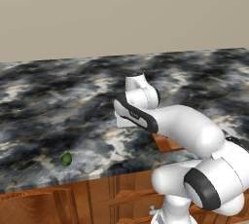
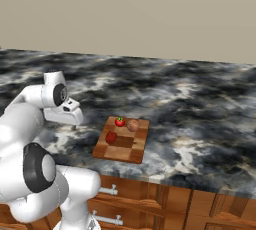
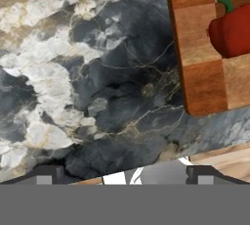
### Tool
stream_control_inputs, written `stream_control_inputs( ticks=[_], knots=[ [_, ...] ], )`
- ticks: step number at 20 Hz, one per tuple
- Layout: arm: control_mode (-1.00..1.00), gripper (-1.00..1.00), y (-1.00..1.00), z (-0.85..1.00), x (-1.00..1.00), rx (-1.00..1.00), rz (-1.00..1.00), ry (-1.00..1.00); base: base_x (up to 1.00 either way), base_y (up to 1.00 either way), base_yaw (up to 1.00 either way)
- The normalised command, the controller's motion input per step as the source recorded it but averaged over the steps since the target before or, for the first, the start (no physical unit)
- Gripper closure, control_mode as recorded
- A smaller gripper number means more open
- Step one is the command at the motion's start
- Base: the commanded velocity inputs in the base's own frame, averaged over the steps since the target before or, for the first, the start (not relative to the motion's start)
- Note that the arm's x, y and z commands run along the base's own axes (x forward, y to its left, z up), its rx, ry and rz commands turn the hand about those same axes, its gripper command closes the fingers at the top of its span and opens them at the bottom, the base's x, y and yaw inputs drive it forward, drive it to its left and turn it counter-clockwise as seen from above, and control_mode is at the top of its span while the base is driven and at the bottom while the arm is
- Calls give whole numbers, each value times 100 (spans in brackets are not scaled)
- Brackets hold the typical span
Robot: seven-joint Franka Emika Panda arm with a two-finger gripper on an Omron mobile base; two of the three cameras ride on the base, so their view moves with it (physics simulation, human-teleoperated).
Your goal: Place the avocado, onion, tomato, and bell pepper on the cutting board.
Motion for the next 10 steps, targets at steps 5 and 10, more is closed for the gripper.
stream_control_inputs(
  ticks=[5,10],
  knots=[
    [-100,-100,49,0,-21,-1,0,0,0,0,0],
    [-100,-100,60,0,-26,-1,0,0,0,0,0]
  ],
)
